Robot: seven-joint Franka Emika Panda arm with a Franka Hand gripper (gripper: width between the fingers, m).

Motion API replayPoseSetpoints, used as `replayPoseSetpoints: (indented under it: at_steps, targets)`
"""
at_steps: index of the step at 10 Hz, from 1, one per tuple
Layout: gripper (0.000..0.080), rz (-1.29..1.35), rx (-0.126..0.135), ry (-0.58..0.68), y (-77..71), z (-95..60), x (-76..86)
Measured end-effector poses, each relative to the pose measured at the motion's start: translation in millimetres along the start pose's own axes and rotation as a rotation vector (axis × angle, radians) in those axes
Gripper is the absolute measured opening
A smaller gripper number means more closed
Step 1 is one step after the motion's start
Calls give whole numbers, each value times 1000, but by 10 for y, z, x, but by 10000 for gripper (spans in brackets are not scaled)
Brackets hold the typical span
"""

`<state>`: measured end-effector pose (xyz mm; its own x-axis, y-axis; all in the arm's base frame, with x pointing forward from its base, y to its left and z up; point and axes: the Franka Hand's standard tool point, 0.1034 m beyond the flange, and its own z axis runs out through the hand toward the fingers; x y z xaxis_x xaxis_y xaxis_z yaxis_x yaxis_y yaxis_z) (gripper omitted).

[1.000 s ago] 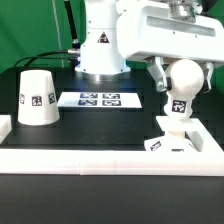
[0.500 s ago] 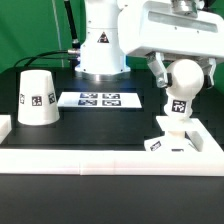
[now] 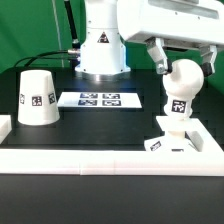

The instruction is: Assemble lamp

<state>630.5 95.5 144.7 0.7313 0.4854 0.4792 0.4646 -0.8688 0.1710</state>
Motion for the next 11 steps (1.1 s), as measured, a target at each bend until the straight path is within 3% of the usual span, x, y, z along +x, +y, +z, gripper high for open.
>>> replayPoseSetpoints:
  at_steps: [4,7,11]
  targets:
    - [699,12,-5,-11,87,39,-85]
    - [699,20,16,-50,35,66,-144]
    - [699,70,134,-298,-170,59,-91]
